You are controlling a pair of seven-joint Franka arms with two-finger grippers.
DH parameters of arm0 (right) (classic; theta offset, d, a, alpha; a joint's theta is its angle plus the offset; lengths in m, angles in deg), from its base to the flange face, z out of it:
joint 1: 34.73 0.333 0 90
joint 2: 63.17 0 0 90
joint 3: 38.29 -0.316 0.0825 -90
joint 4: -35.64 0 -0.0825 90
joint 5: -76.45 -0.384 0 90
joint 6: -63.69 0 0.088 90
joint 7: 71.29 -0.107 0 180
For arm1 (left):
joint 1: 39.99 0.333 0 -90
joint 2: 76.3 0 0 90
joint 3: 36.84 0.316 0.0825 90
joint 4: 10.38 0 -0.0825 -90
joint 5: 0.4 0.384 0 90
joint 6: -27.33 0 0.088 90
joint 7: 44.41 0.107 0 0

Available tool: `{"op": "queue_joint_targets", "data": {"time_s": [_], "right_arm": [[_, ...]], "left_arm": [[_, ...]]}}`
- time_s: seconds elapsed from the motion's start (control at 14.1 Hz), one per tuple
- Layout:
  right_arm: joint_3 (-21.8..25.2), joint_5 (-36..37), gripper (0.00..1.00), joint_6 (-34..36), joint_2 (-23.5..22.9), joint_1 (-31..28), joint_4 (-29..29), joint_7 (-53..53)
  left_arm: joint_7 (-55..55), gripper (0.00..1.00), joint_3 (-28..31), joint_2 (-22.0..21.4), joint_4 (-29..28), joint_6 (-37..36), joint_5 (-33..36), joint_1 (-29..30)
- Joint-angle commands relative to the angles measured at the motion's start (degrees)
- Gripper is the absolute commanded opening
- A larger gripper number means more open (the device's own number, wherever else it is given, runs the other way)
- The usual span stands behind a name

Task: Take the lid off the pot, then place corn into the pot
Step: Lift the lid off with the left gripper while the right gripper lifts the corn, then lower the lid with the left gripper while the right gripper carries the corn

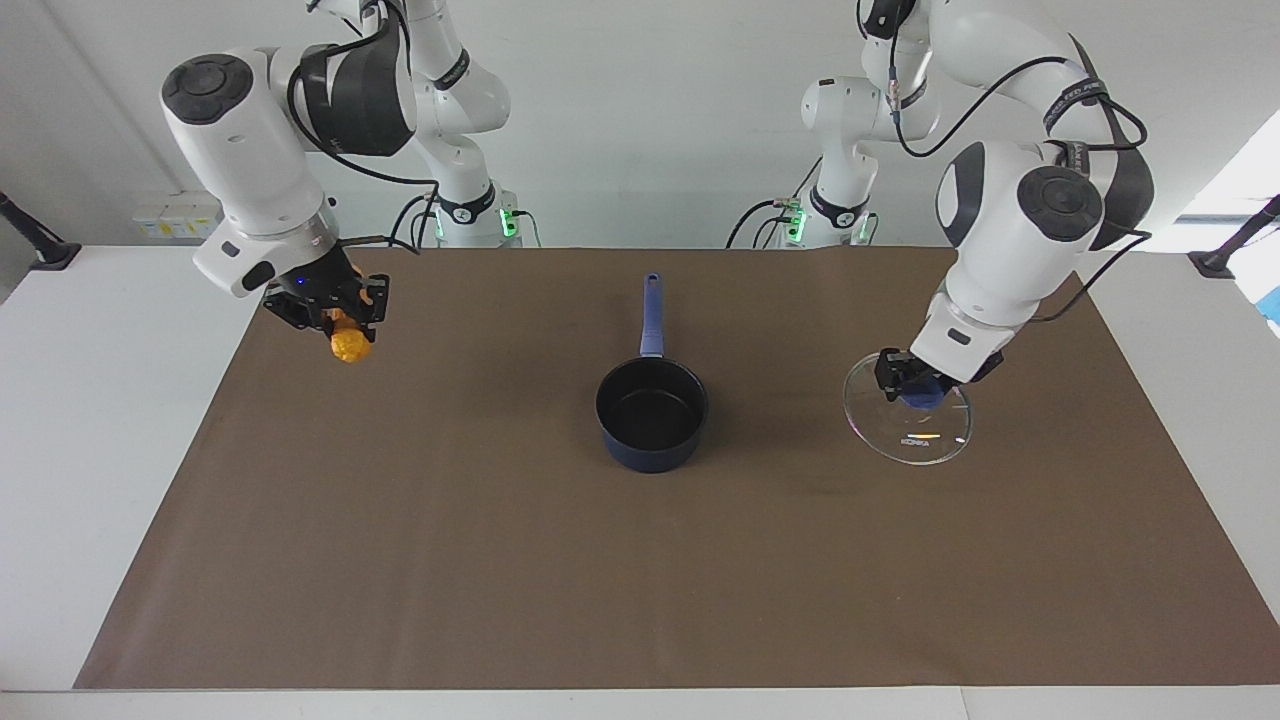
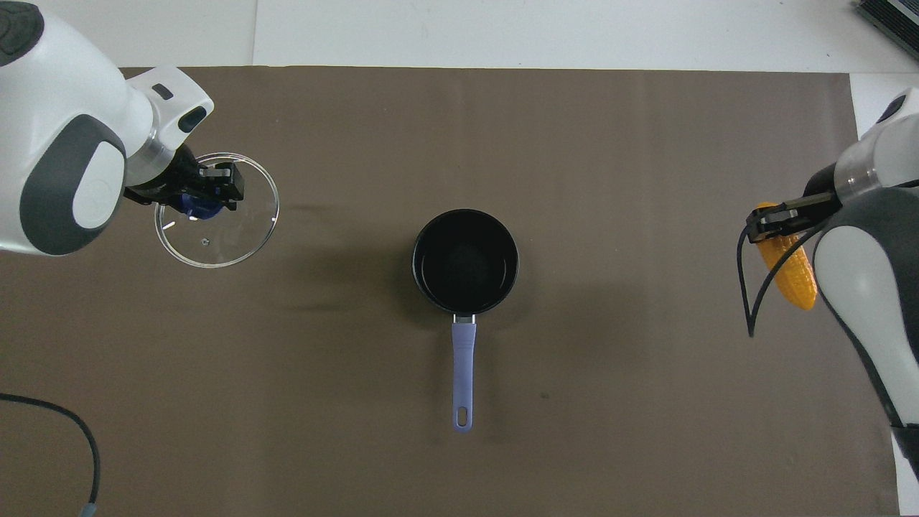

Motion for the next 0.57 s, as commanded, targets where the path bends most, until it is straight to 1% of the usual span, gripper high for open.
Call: {"op": "queue_joint_targets", "data": {"time_s": [0.0, 0.07, 0.14, 0.21, 0.28, 0.5], "right_arm": [[-0.4, 0.2, 0.00, -1.6, 0.6, 1.3, -1.2, -1.0], [-0.6, 0.2, 0.00, -3.8, -1.2, 2.9, -1.3, -1.3], [-0.6, 0.2, 0.00, -7.5, -4.6, 5.6, -1.2, -1.7], [-0.6, 0.2, 0.00, -10.7, -6.7, 8.2, -1.2, -2.7], [-0.7, 0.2, 0.00, -11.9, -7.3, 9.7, -1.2, -4.9], [-0.8, -0.3, 0.00, -11.7, -7.1, 11.6, -1.5, -6.4]], "left_arm": [[4.1, 0.00, -0.5, -5.3, -5.7, -0.3, -1.4, 4.0], [4.7, 0.00, -0.5, -6.6, -7.0, -0.2, -1.4, 5.5], [6.1, 0.00, -0.5, -7.1, -7.8, -0.4, -1.4, 6.6], [7.6, 0.00, -0.5, -8.3, -9.7, -0.3, -1.4, 7.5], [8.4, 0.00, -0.4, -9.9, -12.8, 0.8, -1.3, 8.0], [9.1, 0.00, -0.4, -14.6, -21.5, 6.6, -1.3, 10.4]]}}
